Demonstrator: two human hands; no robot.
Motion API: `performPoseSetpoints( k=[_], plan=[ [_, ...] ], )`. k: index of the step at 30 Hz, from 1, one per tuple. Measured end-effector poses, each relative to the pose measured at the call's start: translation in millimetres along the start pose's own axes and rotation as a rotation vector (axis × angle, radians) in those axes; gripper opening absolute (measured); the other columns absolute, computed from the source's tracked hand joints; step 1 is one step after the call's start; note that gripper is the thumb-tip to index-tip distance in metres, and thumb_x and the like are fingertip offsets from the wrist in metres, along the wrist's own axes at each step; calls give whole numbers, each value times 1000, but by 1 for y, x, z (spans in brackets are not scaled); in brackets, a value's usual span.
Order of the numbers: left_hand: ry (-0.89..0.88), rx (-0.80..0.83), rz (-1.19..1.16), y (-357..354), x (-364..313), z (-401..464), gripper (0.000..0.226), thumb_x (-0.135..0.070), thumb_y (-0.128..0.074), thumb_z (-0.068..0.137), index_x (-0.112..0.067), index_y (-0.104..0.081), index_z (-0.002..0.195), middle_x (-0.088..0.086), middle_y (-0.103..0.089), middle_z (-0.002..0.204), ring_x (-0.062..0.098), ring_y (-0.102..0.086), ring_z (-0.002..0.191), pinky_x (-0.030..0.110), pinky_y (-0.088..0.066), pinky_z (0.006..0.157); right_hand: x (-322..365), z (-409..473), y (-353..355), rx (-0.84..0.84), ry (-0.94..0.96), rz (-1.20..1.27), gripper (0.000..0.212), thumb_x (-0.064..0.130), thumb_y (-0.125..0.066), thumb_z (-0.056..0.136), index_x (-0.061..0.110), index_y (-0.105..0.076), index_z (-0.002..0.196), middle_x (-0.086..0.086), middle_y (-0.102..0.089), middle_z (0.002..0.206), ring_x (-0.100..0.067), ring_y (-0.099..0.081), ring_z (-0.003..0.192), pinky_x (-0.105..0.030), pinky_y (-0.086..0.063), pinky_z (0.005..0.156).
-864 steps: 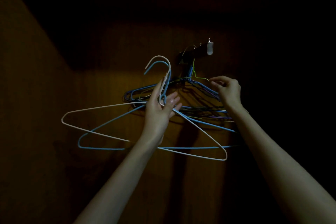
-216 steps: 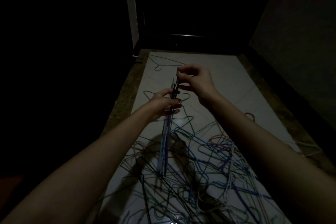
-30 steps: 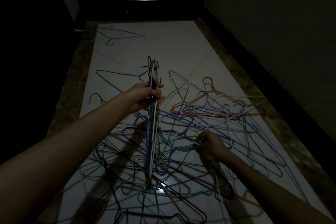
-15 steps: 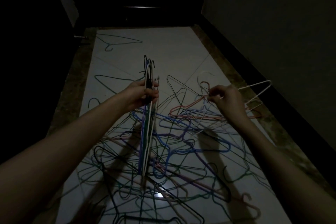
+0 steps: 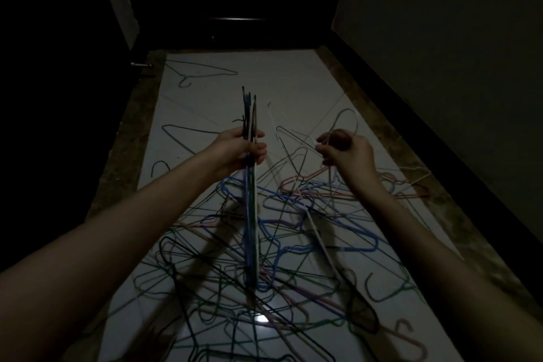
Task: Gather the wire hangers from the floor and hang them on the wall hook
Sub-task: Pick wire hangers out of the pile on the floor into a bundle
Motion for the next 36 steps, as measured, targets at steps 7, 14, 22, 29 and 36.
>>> performPoseSetpoints(
  k=[7, 14, 22, 29, 36],
  plan=[
    [16, 86, 17, -19, 5, -6, 36, 21, -48, 81, -5, -56, 106, 17, -62, 94, 26, -64, 84, 29, -59, 66, 19, -6, -43, 170, 5, 112, 15, -2, -65, 81, 13, -64, 79, 3, -65, 74, -12, -64, 69, -22, -56, 61],
    [1, 119, 97, -16, 10, -6, 49, 16, -53, 80, -4, -52, 125, 19, -61, 108, 28, -65, 88, 27, -56, 61, 20, -14, -59, 238, 65, 96, 16, -2, -62, 83, 2, -67, 97, -5, -66, 86, -8, -64, 74, -12, -53, 65],
    [33, -5, 55, 12, 20, -4, 32, 17, -56, 81, -3, -60, 105, 12, -60, 81, 21, -59, 68, 21, -53, 50, -43, -48, -55, 392, -50, -119, 17, 3, -65, 84, 11, -65, 99, 1, -61, 93, -8, -56, 80, -21, -48, 71],
    [32, -53, 72, 33, 20, -2, 28, 14, -52, 84, -8, -58, 100, 10, -59, 83, 19, -60, 71, 19, -54, 50, -129, -93, -55, 614, -173, -370, 24, 2, -67, 81, 11, -66, 103, 0, -65, 101, -11, -60, 95, -17, -50, 78],
    [40, -82, 14, 53, 24, 4, 30, 16, -54, 81, -12, -60, 89, 8, -60, 84, 21, -61, 78, 28, -57, 63, -148, -101, -69, 673, -191, -431, 39, -1, -66, 79, 9, -60, 115, -6, -64, 114, -17, -61, 103, -32, -52, 90]
  ],
)
Point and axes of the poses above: each hand's wrist, its own z-axis towards the middle knuckle, its own y-axis out of the back of the hand, x = y × z, the point moved 2 cm from there along z, towards the middle knuckle
